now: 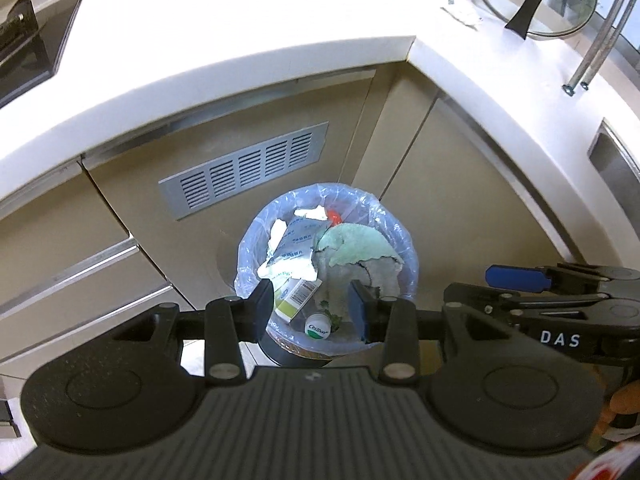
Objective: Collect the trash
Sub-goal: 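Move both tools back up toward the counter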
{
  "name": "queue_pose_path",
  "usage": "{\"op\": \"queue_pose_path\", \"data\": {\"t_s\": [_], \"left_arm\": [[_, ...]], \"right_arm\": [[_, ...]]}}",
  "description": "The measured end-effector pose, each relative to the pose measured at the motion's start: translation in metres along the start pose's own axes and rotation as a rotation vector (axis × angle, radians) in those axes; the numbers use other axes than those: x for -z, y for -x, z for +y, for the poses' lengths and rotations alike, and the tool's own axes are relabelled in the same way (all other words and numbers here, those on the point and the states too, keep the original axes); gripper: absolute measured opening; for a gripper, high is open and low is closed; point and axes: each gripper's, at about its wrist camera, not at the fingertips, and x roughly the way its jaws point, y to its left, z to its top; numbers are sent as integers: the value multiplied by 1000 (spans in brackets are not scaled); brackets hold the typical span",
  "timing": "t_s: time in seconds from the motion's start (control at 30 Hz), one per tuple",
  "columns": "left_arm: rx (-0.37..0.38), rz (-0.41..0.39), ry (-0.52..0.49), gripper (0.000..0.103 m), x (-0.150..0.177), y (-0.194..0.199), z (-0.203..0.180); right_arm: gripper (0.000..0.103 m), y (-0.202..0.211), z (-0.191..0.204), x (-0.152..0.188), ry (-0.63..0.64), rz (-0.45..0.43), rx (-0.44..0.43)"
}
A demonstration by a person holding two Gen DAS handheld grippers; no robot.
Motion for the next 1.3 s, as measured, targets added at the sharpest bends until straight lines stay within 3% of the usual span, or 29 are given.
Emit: {"op": "queue_pose_path", "data": {"t_s": [0.57, 0.87, 1.07, 1.3], "left_arm": [[108, -140, -124, 36, -34, 49, 7], [136, -185, -163, 36, -60, 48, 4], [110, -221, -136, 36, -84, 43, 5], [47, -281, -51, 36, -121, 33, 6]], "right_arm": [[60, 58, 8, -10, -124, -164, 72], [60, 79, 2, -16, -182, -246, 126], [60, 85, -23, -42, -185, -285, 160], [60, 78, -71, -99, -136, -314, 163]]}}
